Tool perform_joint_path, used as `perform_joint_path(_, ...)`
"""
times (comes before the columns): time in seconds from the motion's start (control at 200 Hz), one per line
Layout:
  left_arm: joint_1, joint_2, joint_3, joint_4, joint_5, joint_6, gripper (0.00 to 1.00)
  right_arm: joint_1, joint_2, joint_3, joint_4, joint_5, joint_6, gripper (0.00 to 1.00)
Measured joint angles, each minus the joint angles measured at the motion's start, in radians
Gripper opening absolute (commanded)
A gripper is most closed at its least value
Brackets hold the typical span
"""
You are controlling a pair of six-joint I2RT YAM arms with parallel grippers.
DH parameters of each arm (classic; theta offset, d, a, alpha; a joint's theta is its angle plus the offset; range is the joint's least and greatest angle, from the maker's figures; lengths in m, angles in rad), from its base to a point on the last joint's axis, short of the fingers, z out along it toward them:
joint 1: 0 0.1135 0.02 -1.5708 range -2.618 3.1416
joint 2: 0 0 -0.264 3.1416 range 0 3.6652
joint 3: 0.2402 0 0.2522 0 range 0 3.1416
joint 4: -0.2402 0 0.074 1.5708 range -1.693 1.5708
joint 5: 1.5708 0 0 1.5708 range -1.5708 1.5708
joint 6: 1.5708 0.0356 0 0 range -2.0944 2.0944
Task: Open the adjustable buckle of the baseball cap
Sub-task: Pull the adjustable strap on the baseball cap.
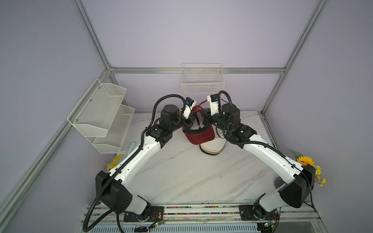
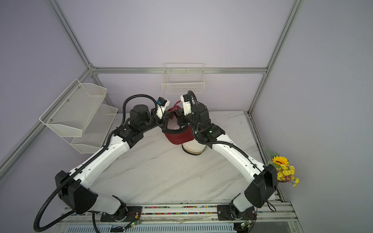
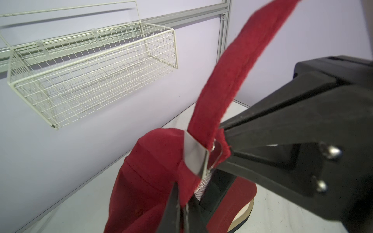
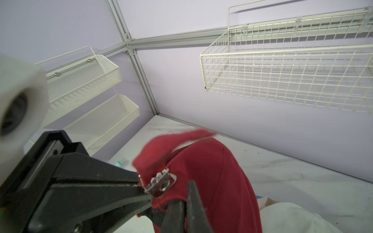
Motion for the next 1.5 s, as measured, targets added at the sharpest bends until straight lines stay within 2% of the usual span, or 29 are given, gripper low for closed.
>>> perform_joint_path(0.03,0.0,0.0,0.0,0.0,0.0,0.0,0.0,0.001,0.0,0.0,-0.001,0.004,-0.005,0.0)
perform_joint_path(0.105,-0.001,0.0,0.0,0.0,0.001,0.0,0.0,0.001,0.0,-0.002,-0.001,0.008,-0.012,0.13)
perform_joint_path(0.12,-0.001,0.0,0.0,0.0,0.001,0.0,0.0,0.001,0.0,-0.002,-0.001,0.008,-0.013,0.19)
perform_joint_path(0.2,-0.001,0.0,0.002,-0.01,0.0,0.0,0.0,-0.001,0.0,-0.008,-0.002,0.013,-0.017,0.3)
perform_joint_path(0.535,0.0,0.001,0.027,-0.051,0.0,0.0,0.0,-0.002,0.0,-0.016,-0.008,-0.01,-0.031,0.38)
perform_joint_path(0.72,0.0,0.014,0.045,-0.074,0.003,0.0,0.0,0.002,0.0,-0.016,-0.007,-0.033,-0.031,0.39)
perform_joint_path(0.835,0.0,0.02,0.05,-0.092,0.01,0.0,0.0,0.01,0.0,-0.015,-0.007,-0.04,-0.03,0.35)
perform_joint_path(0.995,0.0,0.03,0.061,-0.116,0.027,0.0,0.0,0.017,0.0,-0.015,0.001,-0.046,-0.024,0.13)
perform_joint_path(1.065,0.0,0.031,0.064,-0.124,0.034,0.0,0.0,0.017,0.0,-0.015,0.012,-0.04,-0.02,0.07)
perform_joint_path(1.5,0.0,0.031,0.069,-0.166,0.061,0.0,0.0,0.017,0.027,-0.015,0.086,0.0,0.016,0.02)
